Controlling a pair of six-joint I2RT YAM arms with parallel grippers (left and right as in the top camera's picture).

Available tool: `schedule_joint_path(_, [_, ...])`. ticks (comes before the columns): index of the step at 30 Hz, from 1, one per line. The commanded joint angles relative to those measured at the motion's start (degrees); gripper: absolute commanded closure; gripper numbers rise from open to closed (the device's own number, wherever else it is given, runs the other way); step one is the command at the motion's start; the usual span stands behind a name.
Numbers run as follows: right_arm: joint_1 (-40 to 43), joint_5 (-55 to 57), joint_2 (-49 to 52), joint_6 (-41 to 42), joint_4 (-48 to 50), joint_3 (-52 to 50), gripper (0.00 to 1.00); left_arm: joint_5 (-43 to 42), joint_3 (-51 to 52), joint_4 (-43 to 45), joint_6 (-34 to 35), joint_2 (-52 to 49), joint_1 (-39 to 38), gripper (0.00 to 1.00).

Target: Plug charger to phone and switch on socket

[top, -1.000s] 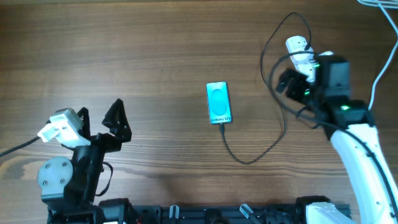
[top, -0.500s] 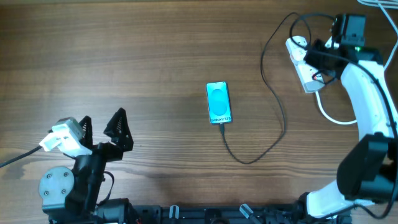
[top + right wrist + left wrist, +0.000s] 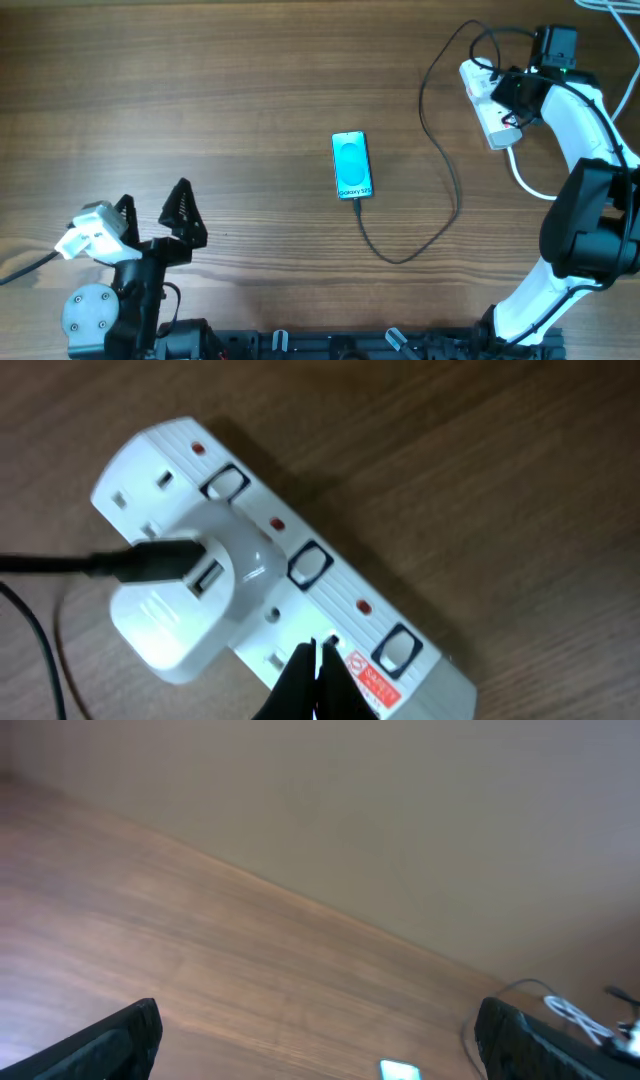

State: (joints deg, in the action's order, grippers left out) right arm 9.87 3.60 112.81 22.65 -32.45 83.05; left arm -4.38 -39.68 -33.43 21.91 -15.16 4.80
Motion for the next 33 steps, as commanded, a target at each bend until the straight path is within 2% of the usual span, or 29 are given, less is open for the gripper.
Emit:
schedule_joint_path(1, [0.0, 1.8, 2.3, -0.2, 1.6, 1.1, 0.96, 4.0, 0.7, -1.4, -0.9, 0.5, 0.3, 0.00])
schedule_joint_path(7, [0.0, 2.3, 4.0, -0.2, 4.9, 1.1, 0.95, 4.0, 0.7, -4.9, -0.9, 0.5, 0.3, 0.00])
schedule_joint_path(14, [0.0, 2.2, 4.3, -0.2, 7.8, 1.1, 0.95, 4.0, 0.7, -12.9, -0.9, 0.5, 0.3, 0.00])
schedule_joint_path(20, [-0.2, 1.6, 7.5, -0.2, 8.0, 1.1, 0.95, 4.0, 0.7, -14.1, -0.9, 0.5, 0.3, 0.00])
schedule_joint_path(33, [-0.5, 1.3, 7.8, -0.2, 8.9, 1.1, 0.95, 4.0, 0.7, -14.1, -0.9, 0.5, 0.3, 0.00])
